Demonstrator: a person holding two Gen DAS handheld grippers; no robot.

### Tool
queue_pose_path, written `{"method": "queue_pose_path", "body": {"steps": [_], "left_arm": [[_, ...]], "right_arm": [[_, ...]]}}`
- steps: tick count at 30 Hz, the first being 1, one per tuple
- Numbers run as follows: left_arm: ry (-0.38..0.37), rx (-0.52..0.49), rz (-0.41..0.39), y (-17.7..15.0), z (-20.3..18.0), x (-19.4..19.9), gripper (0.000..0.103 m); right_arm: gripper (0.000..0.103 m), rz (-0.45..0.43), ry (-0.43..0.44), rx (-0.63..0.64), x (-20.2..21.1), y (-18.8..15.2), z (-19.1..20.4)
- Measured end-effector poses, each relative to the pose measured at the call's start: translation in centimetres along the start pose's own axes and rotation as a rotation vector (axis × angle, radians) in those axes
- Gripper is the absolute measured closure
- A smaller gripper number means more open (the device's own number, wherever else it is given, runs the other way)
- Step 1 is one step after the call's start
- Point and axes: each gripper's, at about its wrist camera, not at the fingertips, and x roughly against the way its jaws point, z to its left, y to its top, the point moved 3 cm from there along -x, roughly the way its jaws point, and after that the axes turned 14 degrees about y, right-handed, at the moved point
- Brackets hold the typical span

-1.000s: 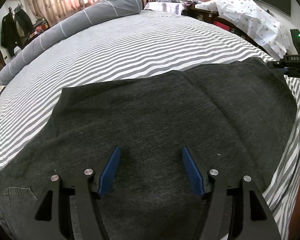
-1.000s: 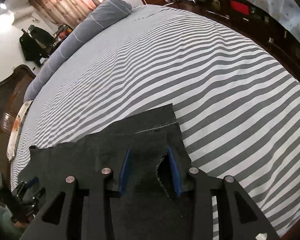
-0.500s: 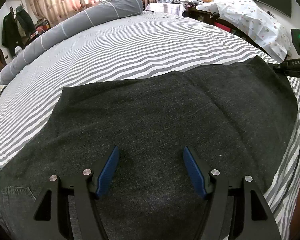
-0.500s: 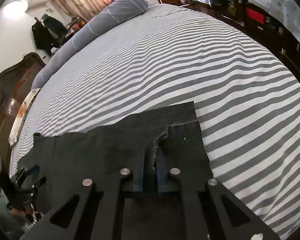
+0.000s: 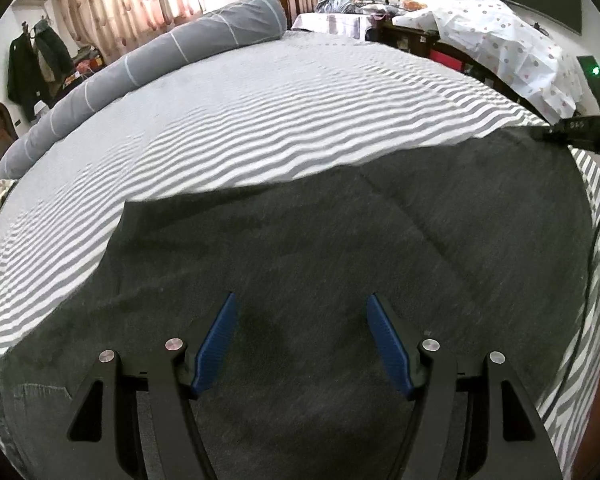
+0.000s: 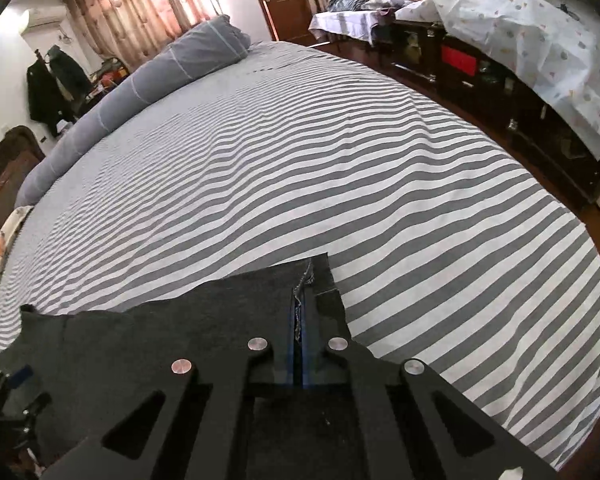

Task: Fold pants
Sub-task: 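Grasp the leg end of the dark jeans with the right tool, then lift the leg end with the right tool and fold it over the jeans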

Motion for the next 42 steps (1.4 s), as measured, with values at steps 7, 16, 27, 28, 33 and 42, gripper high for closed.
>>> {"method": "queue_pose_path", "body": {"steps": [7,16,27,28,33,42], "left_arm": [[0.007,-0.014,-0.025,0.9,-0.9,-0.2,0.035],[-0.009,0.000,0.009,0.6,-0.8,-1.8,0.035],[-0.009,-0.001,0.012,0.8,-1.1,-1.8,0.034],[-0.009,0.000,0.012,0.7,-1.0,-1.8,0.034],[-0.007,-0.001,0.012,0.7,-1.0,-1.8,0.034],[-0.007,-0.015,-0.013,1.1,-1.5,-0.3,0.034]], "right_arm": [[0.101,0.024,-0.045,-0.012,-1.5,-0.5,-0.8],[0.072,-0.040,-0.029,-0.118,3.9,-1.2,-1.9],[0.072,-0.028,0.027,-0.305,5.1,-7.3,-3.5],[0.072,-0.038,0.029,-0.318,5.0,-7.2,-3.6],[0.100,-0.061,0.007,-0.285,5.5,-6.8,-2.6],[0.102,-0.074,-0.045,-0.291,7.6,-8.7,-3.3]]}}
